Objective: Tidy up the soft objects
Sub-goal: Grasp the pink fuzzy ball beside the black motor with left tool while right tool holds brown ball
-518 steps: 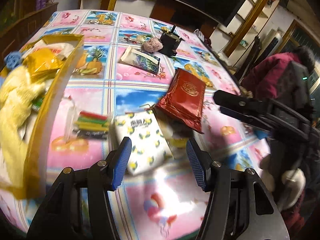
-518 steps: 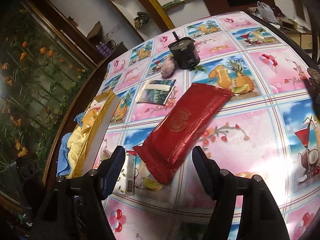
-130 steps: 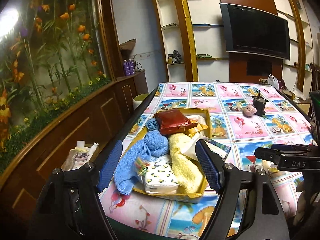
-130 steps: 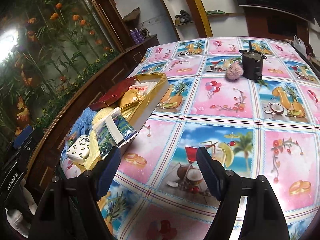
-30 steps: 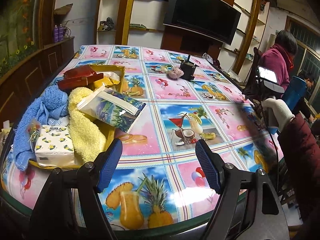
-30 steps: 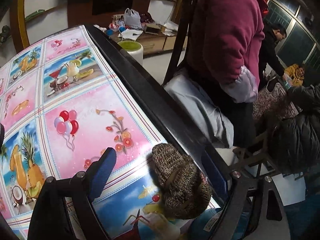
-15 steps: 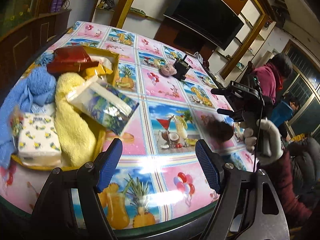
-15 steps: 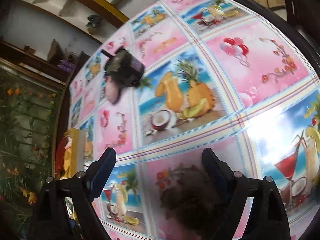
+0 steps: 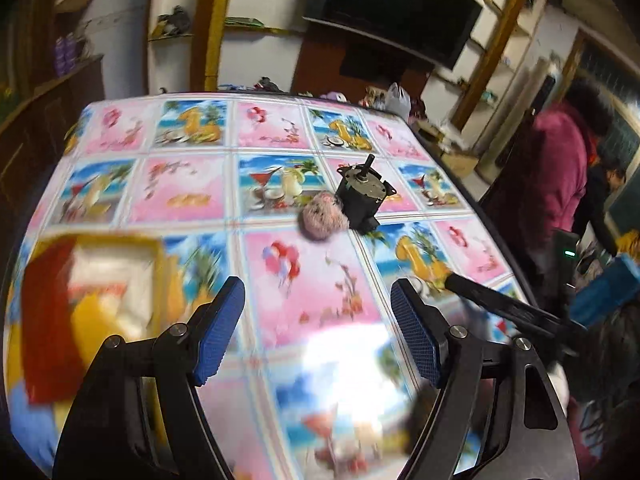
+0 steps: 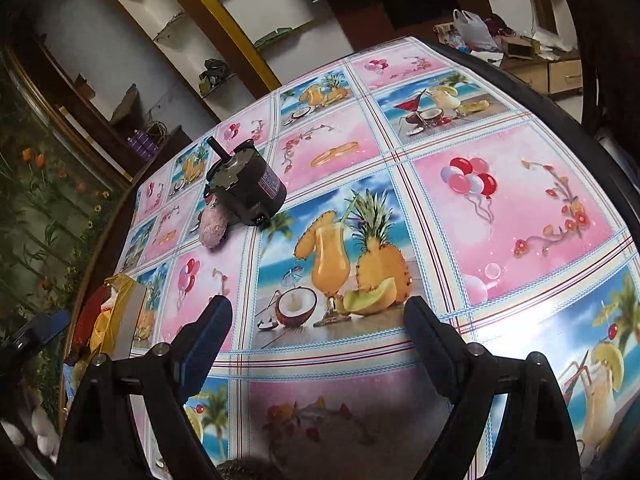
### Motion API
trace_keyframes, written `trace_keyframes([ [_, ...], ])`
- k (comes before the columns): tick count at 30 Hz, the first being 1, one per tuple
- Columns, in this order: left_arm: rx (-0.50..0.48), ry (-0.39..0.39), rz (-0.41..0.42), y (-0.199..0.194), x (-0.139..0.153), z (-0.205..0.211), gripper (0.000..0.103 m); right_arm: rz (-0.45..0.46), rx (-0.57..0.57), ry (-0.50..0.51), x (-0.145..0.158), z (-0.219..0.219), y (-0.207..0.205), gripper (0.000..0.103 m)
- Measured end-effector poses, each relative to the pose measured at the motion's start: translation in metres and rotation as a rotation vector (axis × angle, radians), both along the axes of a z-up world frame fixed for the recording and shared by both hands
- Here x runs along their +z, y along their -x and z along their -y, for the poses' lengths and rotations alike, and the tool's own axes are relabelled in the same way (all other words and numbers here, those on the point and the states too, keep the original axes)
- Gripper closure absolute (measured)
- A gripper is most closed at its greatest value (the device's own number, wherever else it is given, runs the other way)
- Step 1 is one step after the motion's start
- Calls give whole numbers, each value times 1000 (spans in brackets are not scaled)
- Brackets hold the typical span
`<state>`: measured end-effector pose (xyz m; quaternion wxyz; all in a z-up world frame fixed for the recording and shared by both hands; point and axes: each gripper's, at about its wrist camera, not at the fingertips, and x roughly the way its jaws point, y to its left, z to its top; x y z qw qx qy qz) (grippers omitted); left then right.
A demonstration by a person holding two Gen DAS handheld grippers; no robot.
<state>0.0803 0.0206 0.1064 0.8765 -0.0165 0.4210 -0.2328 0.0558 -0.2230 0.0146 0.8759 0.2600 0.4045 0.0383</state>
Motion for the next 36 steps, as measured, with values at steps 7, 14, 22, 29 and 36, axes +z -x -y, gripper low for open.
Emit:
trace_keyframes([
  [7,-107,-223,-5,-82,-56,82,27,-25,41,-44,-4,-12,2,14],
  [14,-148,-273,-8,-123,-84,108,24,-33,37,-51,-5,-13,1,14],
  [22,-93,-257,-73,-118,-84,97,75,31,55,-87,-8,-16,1,0],
  [29,-108,-84,-74,-54,-43,67,75,23,167,-251,-11,-17,-1,0],
  [36,-131,93,-2,48,2,18,75,18,234,-8,-3,-54,2,0],
])
